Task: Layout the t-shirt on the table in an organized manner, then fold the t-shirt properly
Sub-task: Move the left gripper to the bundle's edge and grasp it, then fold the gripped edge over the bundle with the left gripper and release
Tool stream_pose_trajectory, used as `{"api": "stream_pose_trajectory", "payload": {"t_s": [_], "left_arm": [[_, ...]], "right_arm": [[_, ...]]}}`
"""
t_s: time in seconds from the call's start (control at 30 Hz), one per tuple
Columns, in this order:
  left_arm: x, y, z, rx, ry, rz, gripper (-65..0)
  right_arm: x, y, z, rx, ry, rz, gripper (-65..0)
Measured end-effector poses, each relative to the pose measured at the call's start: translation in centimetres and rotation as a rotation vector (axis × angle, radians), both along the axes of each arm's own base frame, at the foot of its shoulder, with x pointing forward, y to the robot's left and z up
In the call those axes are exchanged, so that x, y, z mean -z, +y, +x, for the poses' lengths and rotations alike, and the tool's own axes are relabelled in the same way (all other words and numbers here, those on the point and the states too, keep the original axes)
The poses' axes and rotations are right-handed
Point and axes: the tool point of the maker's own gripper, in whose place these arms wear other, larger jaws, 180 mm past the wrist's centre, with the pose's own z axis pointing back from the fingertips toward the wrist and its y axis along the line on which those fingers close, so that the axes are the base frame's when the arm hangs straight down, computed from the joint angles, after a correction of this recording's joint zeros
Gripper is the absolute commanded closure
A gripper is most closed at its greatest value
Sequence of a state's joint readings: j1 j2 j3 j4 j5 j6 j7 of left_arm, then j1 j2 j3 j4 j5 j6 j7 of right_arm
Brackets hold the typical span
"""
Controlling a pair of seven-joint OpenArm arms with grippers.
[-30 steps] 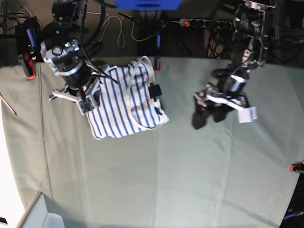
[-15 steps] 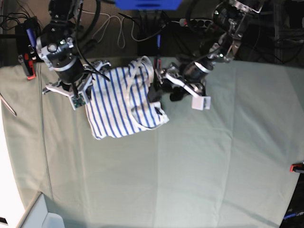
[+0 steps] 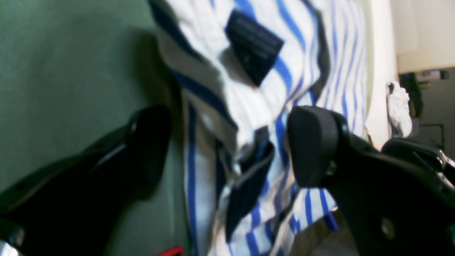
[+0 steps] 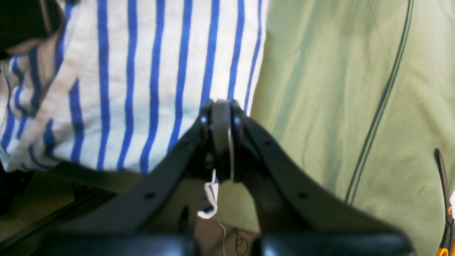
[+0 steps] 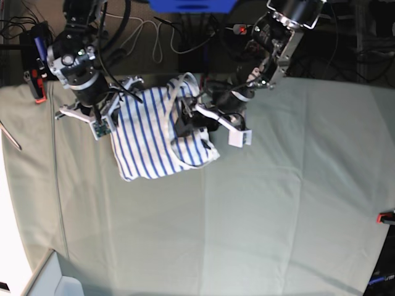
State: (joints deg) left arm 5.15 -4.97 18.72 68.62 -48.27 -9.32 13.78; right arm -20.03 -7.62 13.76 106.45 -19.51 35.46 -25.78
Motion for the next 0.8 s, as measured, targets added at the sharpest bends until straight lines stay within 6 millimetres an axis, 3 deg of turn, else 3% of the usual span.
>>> {"api": "stream_pose_trajectory", "payload": {"t_s": [0.23,0.3,0.47,0.57,0.63,0.8], "left_arm": [[0.5,-2.0,1.0,0.085,-0.020,0.026,-47.4],[0.7,-2.4,1.0,0.101,-0.016,0.032,-36.8],[1.2,-2.6,0.6,0.130,0.002,0.058,0.0],[0.8,-2.5,1.7,0.163,-0.008,0.079,-2.2],[0.3,-1.5,3.0,0.174,-0.032,0.105,0.0],[-1.7,1.6,8.7,0.171,-0.124,0.213,-0.2]], "right_arm": [[0.2,-0.1,-0.7,0.002,0.013,-0.003,0.0],[0.5,-0.2,-1.2,0.002,0.028,-0.008,0.0],[0.3,-0.1,-0.9,0.002,0.017,-0.006,0.0],[0.4,-1.2,-1.2,0.034,0.024,-0.013,0.0],[0.5,-2.0,-1.4,0.048,0.030,-0.028,0.0],[0.4,-3.0,-1.4,0.075,0.026,-0.036,0.0]]}}
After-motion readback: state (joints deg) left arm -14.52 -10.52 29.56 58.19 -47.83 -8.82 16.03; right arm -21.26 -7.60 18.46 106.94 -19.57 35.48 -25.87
